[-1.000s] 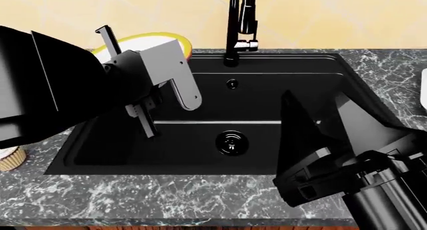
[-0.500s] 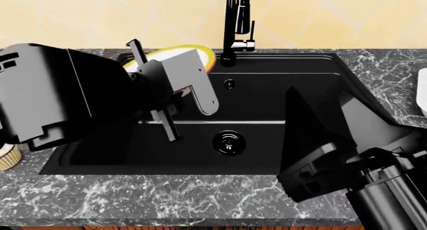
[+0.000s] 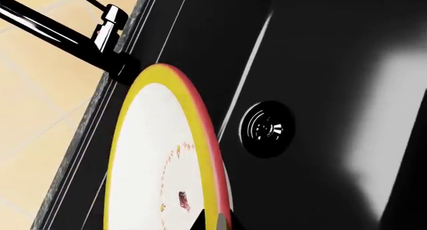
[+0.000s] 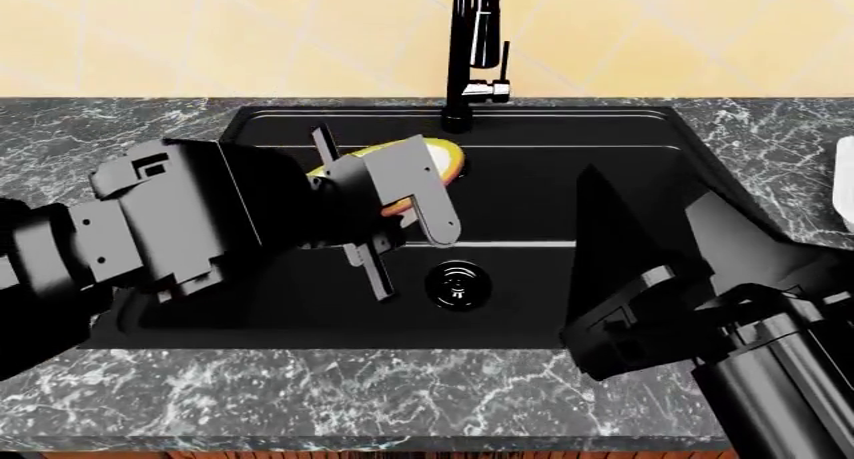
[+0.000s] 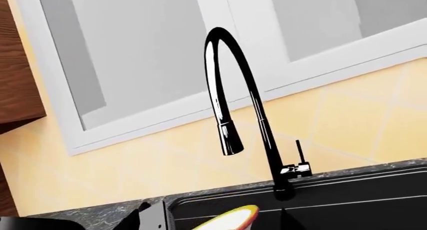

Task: Move the fresh-baked cupcake off the tray onto the counter, and place the bowl used for mixing into the sink.

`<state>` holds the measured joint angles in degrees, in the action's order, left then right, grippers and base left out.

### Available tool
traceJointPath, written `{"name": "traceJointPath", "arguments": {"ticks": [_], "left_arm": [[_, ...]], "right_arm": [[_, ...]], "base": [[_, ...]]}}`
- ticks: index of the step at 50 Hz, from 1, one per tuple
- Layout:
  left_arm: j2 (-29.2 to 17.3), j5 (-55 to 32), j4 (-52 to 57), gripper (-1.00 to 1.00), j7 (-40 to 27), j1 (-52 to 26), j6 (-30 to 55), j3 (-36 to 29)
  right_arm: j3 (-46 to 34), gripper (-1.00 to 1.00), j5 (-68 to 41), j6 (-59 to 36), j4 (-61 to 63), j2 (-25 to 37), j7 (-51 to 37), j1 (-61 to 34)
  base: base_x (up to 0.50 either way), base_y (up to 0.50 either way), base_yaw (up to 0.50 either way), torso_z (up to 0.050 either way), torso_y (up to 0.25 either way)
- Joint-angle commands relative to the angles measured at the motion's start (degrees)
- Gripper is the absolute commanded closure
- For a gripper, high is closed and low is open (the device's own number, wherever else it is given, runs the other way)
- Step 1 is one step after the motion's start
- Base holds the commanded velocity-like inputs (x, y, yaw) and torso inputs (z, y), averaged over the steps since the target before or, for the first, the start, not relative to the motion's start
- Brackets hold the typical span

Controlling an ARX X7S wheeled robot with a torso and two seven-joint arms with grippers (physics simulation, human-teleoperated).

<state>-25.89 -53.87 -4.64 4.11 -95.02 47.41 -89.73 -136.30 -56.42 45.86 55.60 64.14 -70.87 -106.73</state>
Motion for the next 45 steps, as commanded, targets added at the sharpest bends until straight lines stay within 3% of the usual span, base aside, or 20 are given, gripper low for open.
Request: {"name": "traceJointPath", "arguments": {"ticks": [1,18,35,45], "left_arm": [[1.26,2.57,-2.69,1.0,1.38,1.61,-1.49,-0.79],[3.86,4.56,-11.52,1.0,5.41,5.17,-7.21,-0.81],[11.25,6.65,-32.95,1.0,14.81,8.95,-14.69,-0.3],[13.59,7.61,-38.92,1.0,17.93,11.76,-16.7,-1.29]], "right_arm": [[0.3,-1.0,-1.71,0.6,-1.28,-0.04,1.0,0.38],[1.14,-1.0,-3.08,0.54,-2.61,-0.42,1.52,0.99],[1.74,-1.0,-4.02,0.29,-3.05,0.04,2.29,1.4],[2.17,-1.0,-4.76,0.26,-3.12,0.5,2.81,1.4]], "base": [[0.0,0.0,0.0,0.0,0.0],[0.0,0.0,0.0,0.0,0.001],[0.0,0.0,0.0,0.0,0.001],[0.0,0.0,0.0,0.0,0.0]]}}
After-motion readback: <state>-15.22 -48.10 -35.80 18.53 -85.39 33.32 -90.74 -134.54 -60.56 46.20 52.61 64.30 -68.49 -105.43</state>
